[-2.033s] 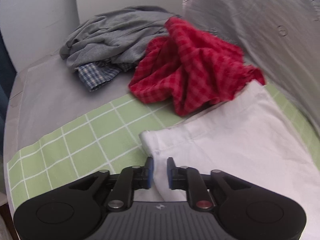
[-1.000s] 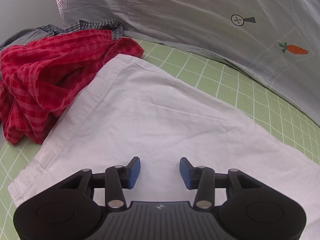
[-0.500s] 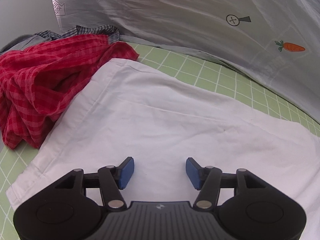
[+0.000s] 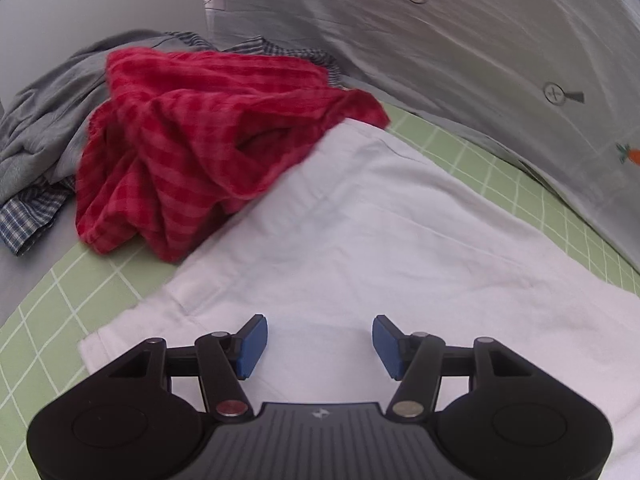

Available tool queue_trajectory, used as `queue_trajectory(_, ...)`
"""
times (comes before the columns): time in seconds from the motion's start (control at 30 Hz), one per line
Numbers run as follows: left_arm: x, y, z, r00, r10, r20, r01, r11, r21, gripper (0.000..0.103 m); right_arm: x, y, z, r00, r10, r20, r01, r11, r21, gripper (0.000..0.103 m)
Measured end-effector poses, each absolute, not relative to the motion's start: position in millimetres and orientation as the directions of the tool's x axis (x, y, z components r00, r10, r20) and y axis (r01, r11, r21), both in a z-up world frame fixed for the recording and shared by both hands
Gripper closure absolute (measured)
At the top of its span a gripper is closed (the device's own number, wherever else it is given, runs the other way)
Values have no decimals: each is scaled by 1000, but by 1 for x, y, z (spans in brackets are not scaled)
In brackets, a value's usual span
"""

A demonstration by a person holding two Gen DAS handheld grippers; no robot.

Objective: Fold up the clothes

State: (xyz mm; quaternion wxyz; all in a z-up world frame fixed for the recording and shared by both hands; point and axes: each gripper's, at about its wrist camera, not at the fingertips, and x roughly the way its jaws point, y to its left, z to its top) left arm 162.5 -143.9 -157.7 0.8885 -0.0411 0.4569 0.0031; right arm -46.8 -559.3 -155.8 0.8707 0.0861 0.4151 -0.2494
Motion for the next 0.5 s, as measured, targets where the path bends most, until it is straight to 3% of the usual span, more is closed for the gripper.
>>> queue_trajectory(0.1,174,-140,-153,615,-23,-789,-18,999,-44,42,-57,-551,-163,494,-372,-785,530,845,-67,15)
queue_trajectory(0.37,230,-146,-164,613,-148,-776,147,987,-73,40,-33,-527,-167,476,-379,-794,550,833,-67,15)
queue_trajectory(0.5,232,-155,-171,656,-129,-744,202,979,8,40,-15,-513,-167,477,-379,-793,561,826,-57,15)
